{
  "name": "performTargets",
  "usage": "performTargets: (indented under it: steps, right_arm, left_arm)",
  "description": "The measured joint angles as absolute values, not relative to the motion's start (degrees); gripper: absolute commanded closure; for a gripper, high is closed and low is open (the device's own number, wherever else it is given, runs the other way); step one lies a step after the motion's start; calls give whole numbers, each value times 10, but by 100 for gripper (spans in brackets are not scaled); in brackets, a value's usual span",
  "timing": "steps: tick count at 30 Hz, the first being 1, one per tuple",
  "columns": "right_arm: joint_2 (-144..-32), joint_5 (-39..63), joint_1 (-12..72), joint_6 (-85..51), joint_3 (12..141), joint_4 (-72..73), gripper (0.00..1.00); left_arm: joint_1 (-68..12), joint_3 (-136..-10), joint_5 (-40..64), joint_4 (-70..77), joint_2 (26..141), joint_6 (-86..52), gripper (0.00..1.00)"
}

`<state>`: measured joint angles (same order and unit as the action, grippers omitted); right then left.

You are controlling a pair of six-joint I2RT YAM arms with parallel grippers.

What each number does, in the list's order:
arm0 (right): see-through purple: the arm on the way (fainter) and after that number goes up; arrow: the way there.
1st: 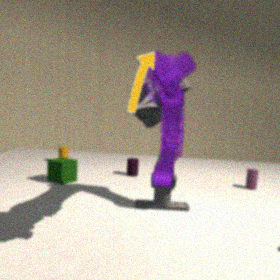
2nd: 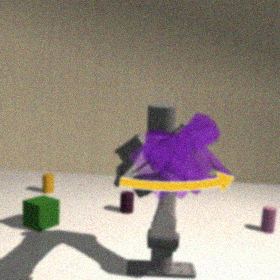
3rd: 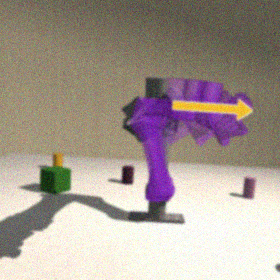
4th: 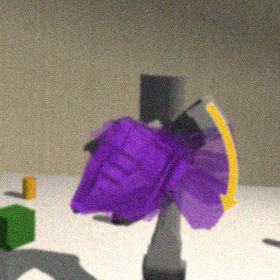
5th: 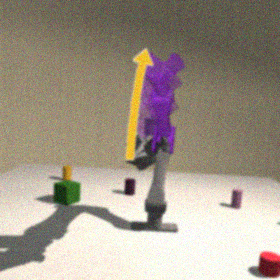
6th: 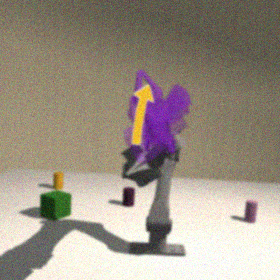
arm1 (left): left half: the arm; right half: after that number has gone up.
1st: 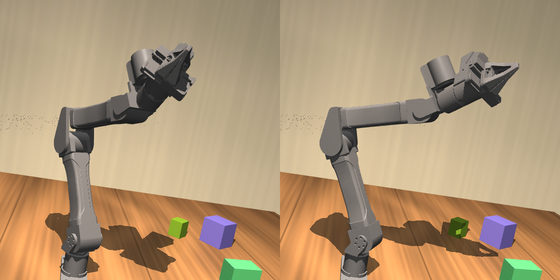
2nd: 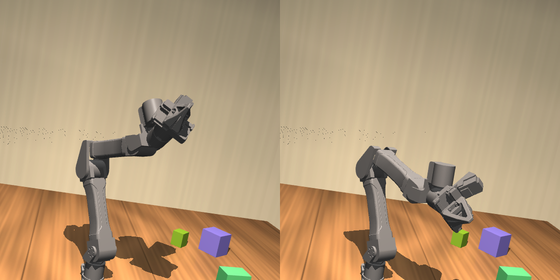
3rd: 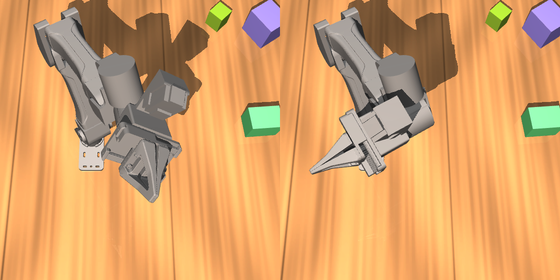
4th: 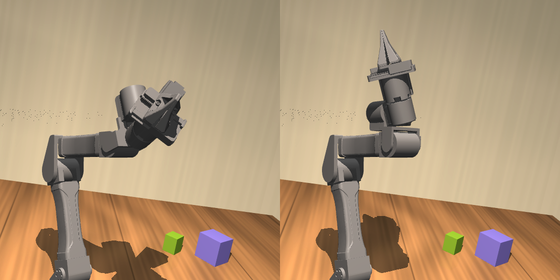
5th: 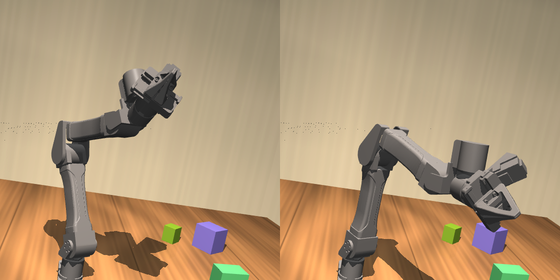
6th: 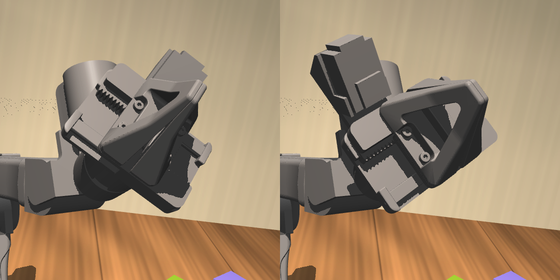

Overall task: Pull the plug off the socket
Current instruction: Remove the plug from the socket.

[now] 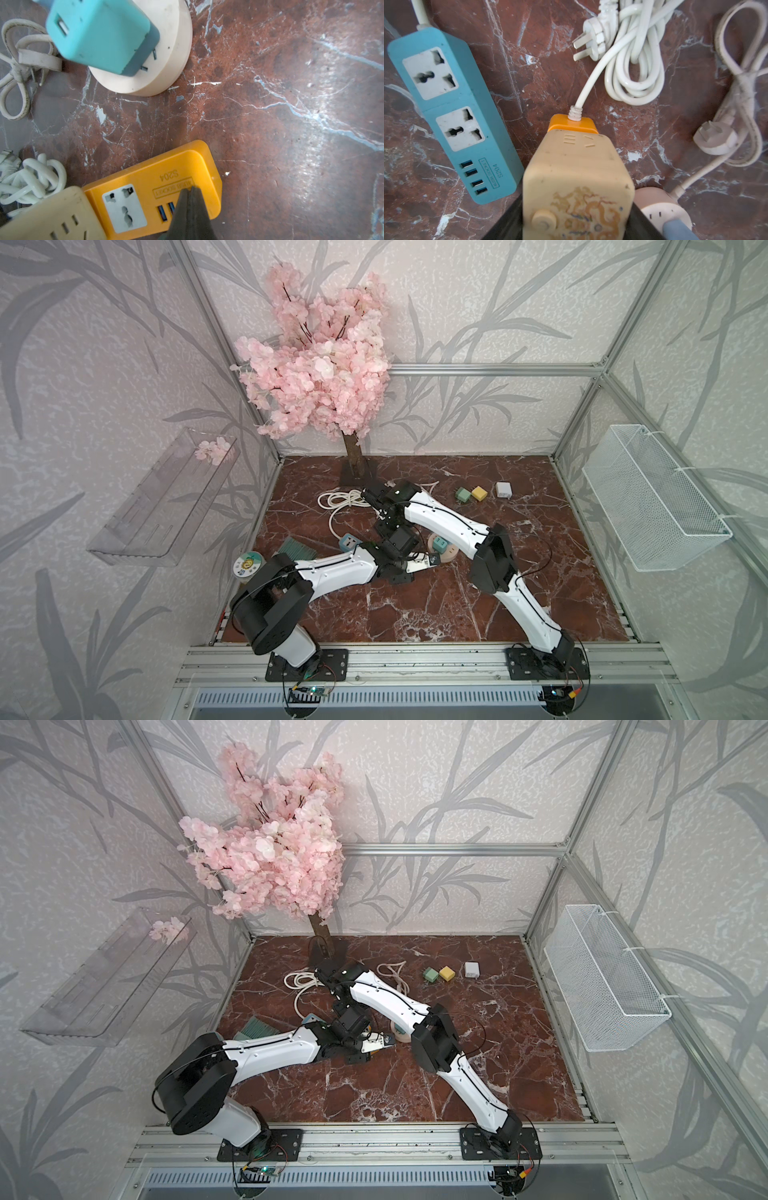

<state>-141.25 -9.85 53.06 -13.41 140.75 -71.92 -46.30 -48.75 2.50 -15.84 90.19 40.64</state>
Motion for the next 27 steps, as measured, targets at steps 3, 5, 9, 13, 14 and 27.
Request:
performTargets:
  steps: [3, 5, 9, 13, 14, 27]
  right_arm:
    - [-1436, -109, 533, -135, 1454, -754, 100]
    - [-1446, -115, 533, -135, 1472, -763, 100]
    - [-1449, -99, 526, -132, 1477, -764, 100]
    - [-1444, -31, 499, -124, 1459, -746, 100]
    - [-1439, -8, 488, -123, 1445, -735, 100]
    - [-1415, 119, 431, -125, 1383, -691, 100]
  left_arm:
    - [-463, -486, 25, -157, 901, 409, 100]
    - [-463, -489, 24, -155, 904, 410, 100]
    - [-463, -489, 24, -156, 905, 410, 100]
    - [-463, -489, 25, -151, 908, 410, 100]
    - [-463, -489, 24, -149, 908, 410, 100]
    - [-462, -493, 19, -145, 910, 410, 100]
